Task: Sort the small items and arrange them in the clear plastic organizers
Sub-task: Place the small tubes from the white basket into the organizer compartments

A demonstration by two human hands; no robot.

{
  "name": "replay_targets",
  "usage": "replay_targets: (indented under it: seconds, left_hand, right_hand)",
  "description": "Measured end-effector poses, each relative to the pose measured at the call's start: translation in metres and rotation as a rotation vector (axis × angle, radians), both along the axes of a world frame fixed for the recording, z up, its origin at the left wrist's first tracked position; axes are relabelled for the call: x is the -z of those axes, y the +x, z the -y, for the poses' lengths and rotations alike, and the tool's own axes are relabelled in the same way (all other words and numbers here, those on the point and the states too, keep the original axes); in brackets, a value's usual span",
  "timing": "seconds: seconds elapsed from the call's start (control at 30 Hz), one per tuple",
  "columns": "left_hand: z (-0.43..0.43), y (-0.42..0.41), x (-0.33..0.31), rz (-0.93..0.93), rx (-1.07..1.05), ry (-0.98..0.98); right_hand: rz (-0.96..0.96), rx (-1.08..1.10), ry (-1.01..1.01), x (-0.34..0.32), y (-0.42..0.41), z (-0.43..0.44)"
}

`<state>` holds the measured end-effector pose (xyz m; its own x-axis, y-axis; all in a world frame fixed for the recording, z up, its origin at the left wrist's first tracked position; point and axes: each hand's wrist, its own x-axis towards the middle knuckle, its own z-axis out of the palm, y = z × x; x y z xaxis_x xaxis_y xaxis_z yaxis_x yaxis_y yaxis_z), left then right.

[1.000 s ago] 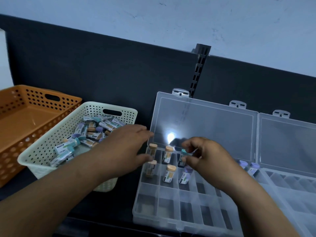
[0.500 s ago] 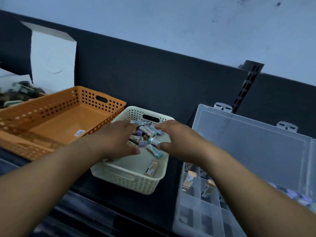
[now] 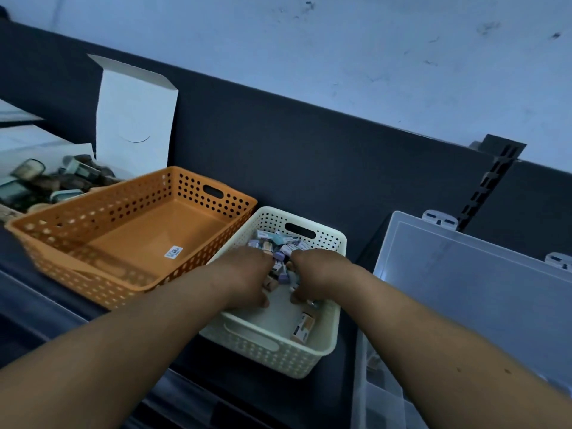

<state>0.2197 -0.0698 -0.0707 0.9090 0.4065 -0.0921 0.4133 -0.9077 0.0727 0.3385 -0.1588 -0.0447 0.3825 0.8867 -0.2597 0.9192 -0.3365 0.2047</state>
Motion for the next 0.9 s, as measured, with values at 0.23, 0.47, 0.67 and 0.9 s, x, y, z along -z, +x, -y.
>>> replay_targets:
  seconds: [0.23, 0.47, 0.67, 0.9]
  left_hand:
    - [0.003, 0.005, -0.002, -0.009, 0.023, 0.197]
    - [-0.001, 0.003, -0.002, 0.011, 0.056, 0.075]
    - [0.001, 0.004, 0.001, 0.097, 0.083, 0.020]
    - [0.005, 0.005, -0.009, -0.004, -0.019, 0.075]
  right_hand:
    - [-0.055, -0.003, 0.025, 0.000, 0.001, 0.001]
    - [-0.399, 0.060, 0.421, -0.016, 0.010, 0.017]
    - [-0.500, 0.080, 0.549, -0.021, 0.015, 0.033]
    - [-0.565, 0.107, 0.630, -0.022, 0.018, 0.050]
